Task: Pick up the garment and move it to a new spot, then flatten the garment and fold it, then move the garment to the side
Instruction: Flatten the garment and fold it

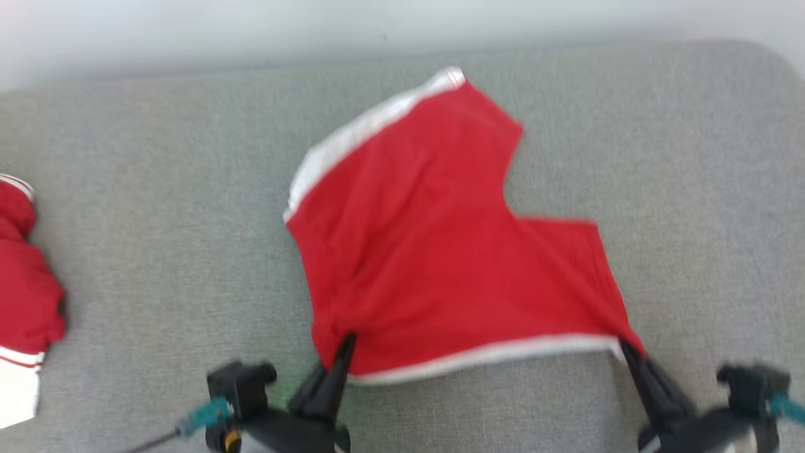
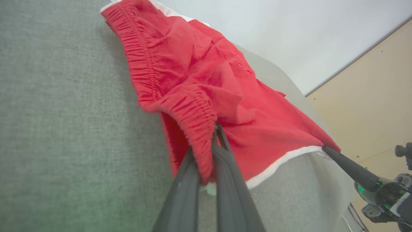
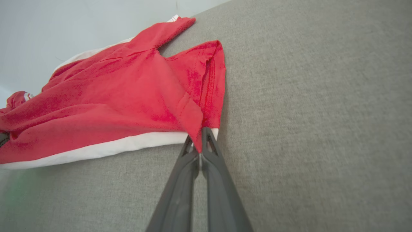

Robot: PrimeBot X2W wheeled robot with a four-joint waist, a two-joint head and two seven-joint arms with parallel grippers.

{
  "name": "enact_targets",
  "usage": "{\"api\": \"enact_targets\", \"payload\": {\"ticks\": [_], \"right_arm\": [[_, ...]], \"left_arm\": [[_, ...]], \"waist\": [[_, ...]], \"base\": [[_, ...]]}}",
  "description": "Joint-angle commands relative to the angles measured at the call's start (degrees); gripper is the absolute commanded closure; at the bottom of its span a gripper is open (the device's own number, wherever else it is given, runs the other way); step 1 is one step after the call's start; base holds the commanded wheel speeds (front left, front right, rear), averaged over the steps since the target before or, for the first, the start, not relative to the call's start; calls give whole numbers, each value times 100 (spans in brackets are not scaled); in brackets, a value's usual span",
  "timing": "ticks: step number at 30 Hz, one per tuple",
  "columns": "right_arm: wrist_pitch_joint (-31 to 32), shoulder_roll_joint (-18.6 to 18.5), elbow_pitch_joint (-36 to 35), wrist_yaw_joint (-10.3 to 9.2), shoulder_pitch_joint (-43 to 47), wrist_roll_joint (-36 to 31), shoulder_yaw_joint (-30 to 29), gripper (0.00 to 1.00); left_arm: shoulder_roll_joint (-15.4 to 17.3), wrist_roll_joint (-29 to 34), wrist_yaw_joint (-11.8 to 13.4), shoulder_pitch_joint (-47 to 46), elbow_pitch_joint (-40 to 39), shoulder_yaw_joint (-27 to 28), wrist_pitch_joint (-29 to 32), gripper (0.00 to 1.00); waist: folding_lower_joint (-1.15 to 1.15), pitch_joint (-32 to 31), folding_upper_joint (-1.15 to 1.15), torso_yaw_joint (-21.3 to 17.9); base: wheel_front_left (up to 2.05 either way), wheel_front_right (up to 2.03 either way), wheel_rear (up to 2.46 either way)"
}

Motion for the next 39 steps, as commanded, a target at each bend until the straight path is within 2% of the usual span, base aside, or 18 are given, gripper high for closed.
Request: {"api": "enact_targets", "payload": {"ticks": [1, 4, 11, 18, 23, 30, 39], "right_arm": [[34, 65, -113, -13, 348, -37, -147, 100], [98, 134, -323, -13, 778, -124, -464, 100], [329, 304, -818, -13, 1077, -430, -1115, 100], [695, 401, -1279, -13, 791, -684, -1763, 100], [1017, 374, -1389, -13, 225, -764, -2027, 100], [1435, 289, -915, -13, -1128, -939, -1962, 100], [1580, 316, 476, -13, -2992, -1075, -1529, 100]], "left_arm": [[-20, 79, -49, 240, 12, -10, -18, 100], [-49, 118, -88, 432, 20, -39, -18, 100], [-200, 148, -146, 454, 53, -18, -18, 100], [-465, 200, -196, 164, 13, 99, -19, 100], [-687, 210, -246, -241, 108, 117, 52, 100], [-1080, 20, -280, -949, 494, 237, 186, 100], [-1405, -306, -398, -1876, 1161, 476, 176, 100]], "waist": [[2, -259, 1, 136], [2, -320, 1, 154], [2, -368, 1, 199], [2, -365, 1, 483], [2, -272, 1, 709], [2, 61, 1, 976], [2, 536, 1, 1245]], "base": [[0, 0, 0], [0, 0, 0], [0, 0, 0], [0, 0, 0], [0, 0, 0], [0, 0, 0], [0, 0, 0]]}}
